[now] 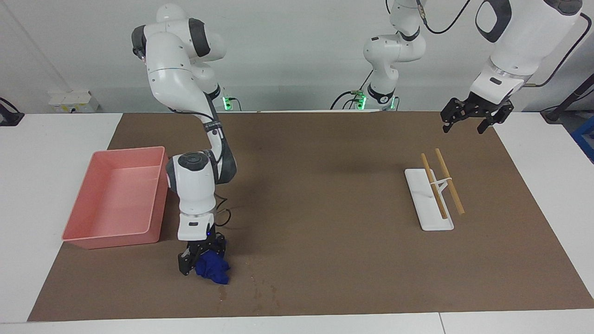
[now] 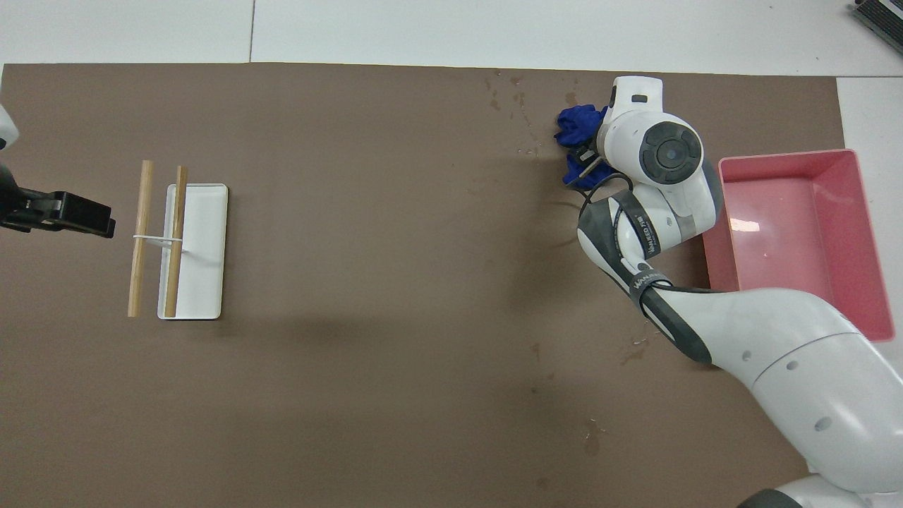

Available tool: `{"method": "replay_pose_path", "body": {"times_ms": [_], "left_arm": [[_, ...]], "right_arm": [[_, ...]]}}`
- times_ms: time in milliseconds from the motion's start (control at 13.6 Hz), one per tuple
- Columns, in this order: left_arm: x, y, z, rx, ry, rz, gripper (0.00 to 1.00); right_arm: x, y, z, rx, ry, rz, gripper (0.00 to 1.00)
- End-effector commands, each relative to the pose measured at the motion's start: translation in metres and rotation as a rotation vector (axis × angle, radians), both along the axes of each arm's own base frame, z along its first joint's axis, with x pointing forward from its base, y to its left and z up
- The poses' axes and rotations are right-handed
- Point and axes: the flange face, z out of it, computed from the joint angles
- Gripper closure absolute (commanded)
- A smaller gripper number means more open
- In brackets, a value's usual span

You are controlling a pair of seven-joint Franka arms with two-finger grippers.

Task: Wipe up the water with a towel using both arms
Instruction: 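Carry the towel into the pink bin and release it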

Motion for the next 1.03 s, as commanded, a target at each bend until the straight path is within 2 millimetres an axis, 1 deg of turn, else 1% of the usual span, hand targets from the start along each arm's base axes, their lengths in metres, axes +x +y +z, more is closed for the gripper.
{"method": "replay_pose_path", "body": {"times_ms": [0,147,295,368,442,516,589,663,737,810,884,958], "left_arm": [[-0.009,0.001,0.002,-0.009,0.0,0.0,0.0],[-0.009,0.001,0.002,-0.009,0.0,0.0,0.0],[-0.009,0.001,0.002,-0.009,0.0,0.0,0.0],[-0.009,0.001,0.002,-0.009,0.0,0.0,0.0],[-0.009,0.001,0.002,-0.009,0.0,0.0,0.0],[-0.009,0.001,0.002,-0.009,0.0,0.0,0.0],[-0.009,0.001,0.002,-0.009,0.0,0.0,0.0],[-0.009,0.001,0.002,-0.009,0.0,0.0,0.0],[-0.009,0.001,0.002,-0.009,0.0,0.0,0.0],[-0.009,0.001,0.002,-0.009,0.0,0.0,0.0],[-0.009,0.001,0.002,-0.009,0.0,0.0,0.0],[-0.009,0.001,0.002,-0.009,0.0,0.0,0.0]], "right_arm": [[-0.003,-0.003,0.031,-0.029,0.032,-0.007,1.0],[-0.005,0.001,0.03,-0.011,0.045,-0.02,1.0],[-0.006,0.002,0.035,-0.02,0.058,-0.025,1.0],[-0.008,-0.002,0.049,-0.028,0.067,-0.039,1.0],[-0.011,0.0,0.06,-0.02,0.088,-0.047,1.0],[-0.014,-0.005,0.074,0.005,0.103,-0.071,1.0],[-0.019,-0.014,0.095,0.024,0.119,-0.103,1.0],[-0.025,-0.017,0.111,0.021,0.148,-0.116,1.0],[-0.032,-0.022,0.131,0.026,0.169,-0.126,1.0],[-0.039,-0.031,0.148,0.036,0.193,-0.151,1.0],[-0.047,-0.036,0.166,0.038,0.208,-0.168,1.0],[-0.056,-0.049,0.186,0.026,0.219,-0.178,1.0]]}}
